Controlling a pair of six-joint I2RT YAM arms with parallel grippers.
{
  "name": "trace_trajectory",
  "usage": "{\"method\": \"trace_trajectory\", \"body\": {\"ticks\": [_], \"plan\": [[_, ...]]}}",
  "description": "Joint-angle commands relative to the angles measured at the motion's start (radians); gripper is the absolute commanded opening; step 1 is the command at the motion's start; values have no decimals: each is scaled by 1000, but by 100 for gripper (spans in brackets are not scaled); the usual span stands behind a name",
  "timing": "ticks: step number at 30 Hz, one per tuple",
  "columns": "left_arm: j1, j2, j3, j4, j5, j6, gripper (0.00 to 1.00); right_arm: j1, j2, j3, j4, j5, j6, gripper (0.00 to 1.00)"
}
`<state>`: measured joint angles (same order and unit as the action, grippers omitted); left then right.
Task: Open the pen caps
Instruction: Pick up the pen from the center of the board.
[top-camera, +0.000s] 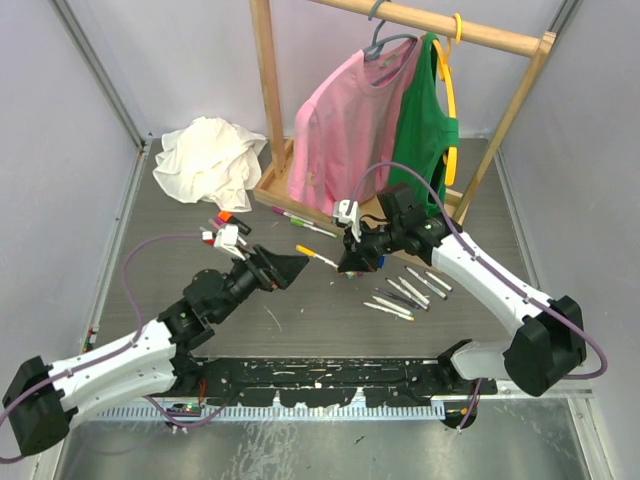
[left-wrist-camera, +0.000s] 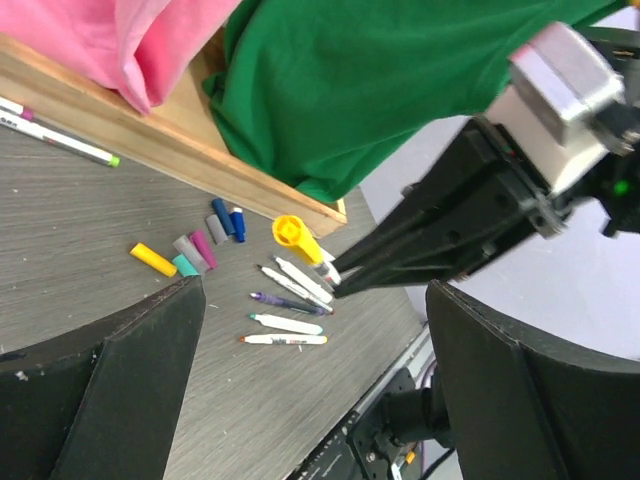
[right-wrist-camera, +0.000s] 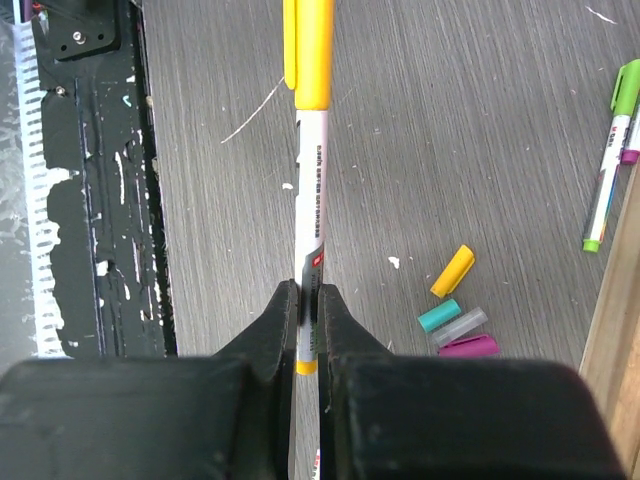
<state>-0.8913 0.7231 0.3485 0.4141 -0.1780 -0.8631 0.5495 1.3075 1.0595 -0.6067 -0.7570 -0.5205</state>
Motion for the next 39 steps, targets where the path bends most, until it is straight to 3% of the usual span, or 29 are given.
{"method": "trace_trajectory", "body": {"ticks": [1, 9, 16, 22, 24, 27, 30, 39], "plan": [[-13, 102, 87, 75, -84, -90, 89, -6, -62, -11, 59, -17, 20, 1], [-59, 242, 183, 23, -217, -158, 63, -4, -53, -14, 69, -2, 36, 1], [-70, 305, 223, 28, -202, -164, 35, -3, -45, -15, 69, 12, 34, 1], [-70, 309, 221, 25, -189, -156, 0, 4, -48, -21, 62, -7, 13, 1], [-70, 307, 216, 42, -176, -140, 0, 4, -48, -22, 61, -19, 14, 4], [-69, 308, 185, 113, -145, -101, 0, 4, -48, -26, 83, -21, 51, 36], [-69, 311, 147, 225, -105, -64, 0, 4, -41, -38, 123, -15, 103, 53], [-69, 317, 130, 285, -61, 5, 0, 4, -13, -42, 155, -39, 164, 54]]}}
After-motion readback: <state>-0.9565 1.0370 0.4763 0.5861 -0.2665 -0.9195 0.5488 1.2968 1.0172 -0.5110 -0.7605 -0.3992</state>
